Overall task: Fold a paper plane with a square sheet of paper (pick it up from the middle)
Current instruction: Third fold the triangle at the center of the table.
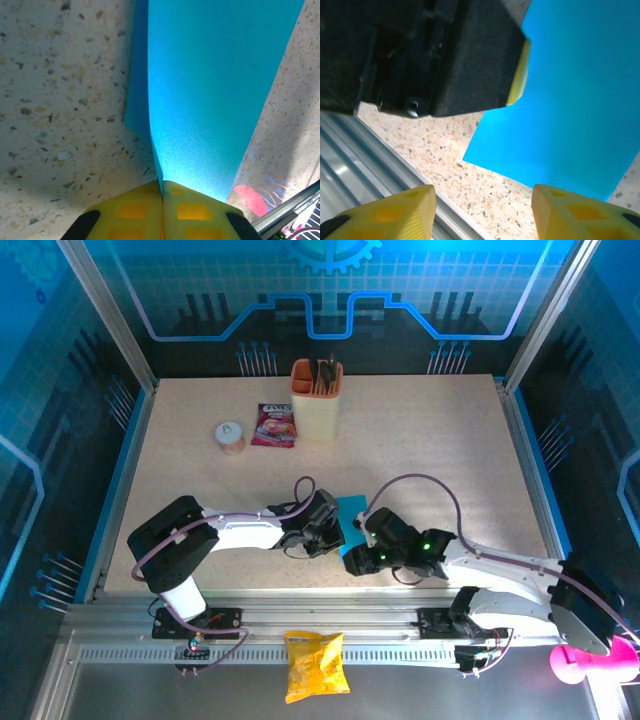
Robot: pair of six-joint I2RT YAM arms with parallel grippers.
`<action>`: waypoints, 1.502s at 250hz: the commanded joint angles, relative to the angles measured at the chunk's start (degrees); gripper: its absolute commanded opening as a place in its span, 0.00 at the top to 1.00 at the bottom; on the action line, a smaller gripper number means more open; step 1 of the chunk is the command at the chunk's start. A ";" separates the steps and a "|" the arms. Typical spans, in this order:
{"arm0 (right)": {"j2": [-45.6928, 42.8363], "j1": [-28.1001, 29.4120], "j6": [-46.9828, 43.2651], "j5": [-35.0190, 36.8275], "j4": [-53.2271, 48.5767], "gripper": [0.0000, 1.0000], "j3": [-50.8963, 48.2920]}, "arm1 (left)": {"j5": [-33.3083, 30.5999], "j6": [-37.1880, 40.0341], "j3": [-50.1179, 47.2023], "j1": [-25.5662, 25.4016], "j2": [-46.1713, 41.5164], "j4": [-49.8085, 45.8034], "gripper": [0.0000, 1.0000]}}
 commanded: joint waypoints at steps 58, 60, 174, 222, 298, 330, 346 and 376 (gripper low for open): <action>11.55 9.43 0.47 15.82 -1.74 0.40 6.39 | 2.20 -1.31 0.80 -0.37 -1.19 -2.41 0.92; 11.78 9.47 0.53 15.95 -1.71 0.40 6.47 | 2.20 -1.32 0.79 -0.39 -1.21 -2.41 0.92; 15.16 9.99 1.11 18.38 -1.77 0.72 8.75 | 2.70 -1.14 0.28 -0.30 -0.92 -1.82 0.92; 15.78 9.81 0.82 17.85 -1.87 0.90 9.39 | 2.79 -1.07 0.21 -0.21 -0.90 -1.56 0.92; 15.69 8.03 -0.62 13.87 -1.31 1.00 9.36 | 2.78 2.88 -0.30 2.25 -3.54 -4.05 0.78; 15.77 6.84 -1.62 11.05 -0.66 1.00 9.24 | 3.41 6.88 -1.61 5.76 -7.77 -7.93 0.68; 15.87 6.41 -1.82 10.01 -0.30 1.00 8.97 | 3.46 9.24 -2.03 8.00 -10.15 -10.01 0.66; 16.12 5.93 -2.08 8.21 0.44 1.00 8.76 | 5.37 14.29 -0.44 12.03 -12.51 -12.48 0.66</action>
